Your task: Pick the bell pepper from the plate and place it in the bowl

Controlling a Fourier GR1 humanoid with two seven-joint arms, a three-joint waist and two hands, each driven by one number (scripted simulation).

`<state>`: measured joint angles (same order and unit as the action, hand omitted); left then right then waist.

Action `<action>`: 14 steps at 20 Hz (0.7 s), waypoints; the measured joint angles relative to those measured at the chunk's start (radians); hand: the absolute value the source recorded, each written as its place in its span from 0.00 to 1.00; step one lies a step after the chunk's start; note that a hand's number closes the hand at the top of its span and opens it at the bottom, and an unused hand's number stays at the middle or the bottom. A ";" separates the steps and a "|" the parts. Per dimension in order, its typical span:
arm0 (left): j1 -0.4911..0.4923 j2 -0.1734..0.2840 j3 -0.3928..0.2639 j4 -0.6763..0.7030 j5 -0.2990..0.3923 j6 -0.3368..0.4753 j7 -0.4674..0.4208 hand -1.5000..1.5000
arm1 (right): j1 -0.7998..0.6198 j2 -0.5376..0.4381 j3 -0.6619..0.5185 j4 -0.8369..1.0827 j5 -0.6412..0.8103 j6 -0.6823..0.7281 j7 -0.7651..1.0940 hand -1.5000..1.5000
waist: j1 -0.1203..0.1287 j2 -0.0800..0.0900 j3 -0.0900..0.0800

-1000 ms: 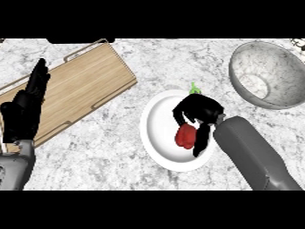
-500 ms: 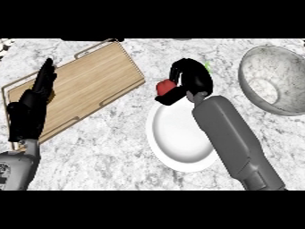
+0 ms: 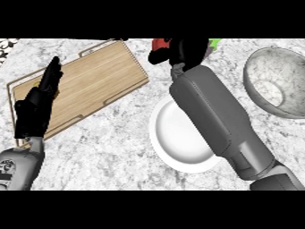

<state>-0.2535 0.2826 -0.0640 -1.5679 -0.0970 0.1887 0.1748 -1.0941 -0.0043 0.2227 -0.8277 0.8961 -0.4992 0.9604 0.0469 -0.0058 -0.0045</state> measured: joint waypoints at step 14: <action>0.034 0.010 0.047 -0.010 0.004 0.001 -0.008 0.50 | 0.022 -0.094 -0.105 -0.004 0.239 -0.146 0.087 1.00 | -0.049 0.002 0.004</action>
<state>-0.2197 0.2927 -0.0173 -1.5781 -0.0932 0.1901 0.1664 -1.0720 -0.0981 0.1177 -0.8312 1.1351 -0.6453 1.0470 -0.0021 -0.0036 -0.0004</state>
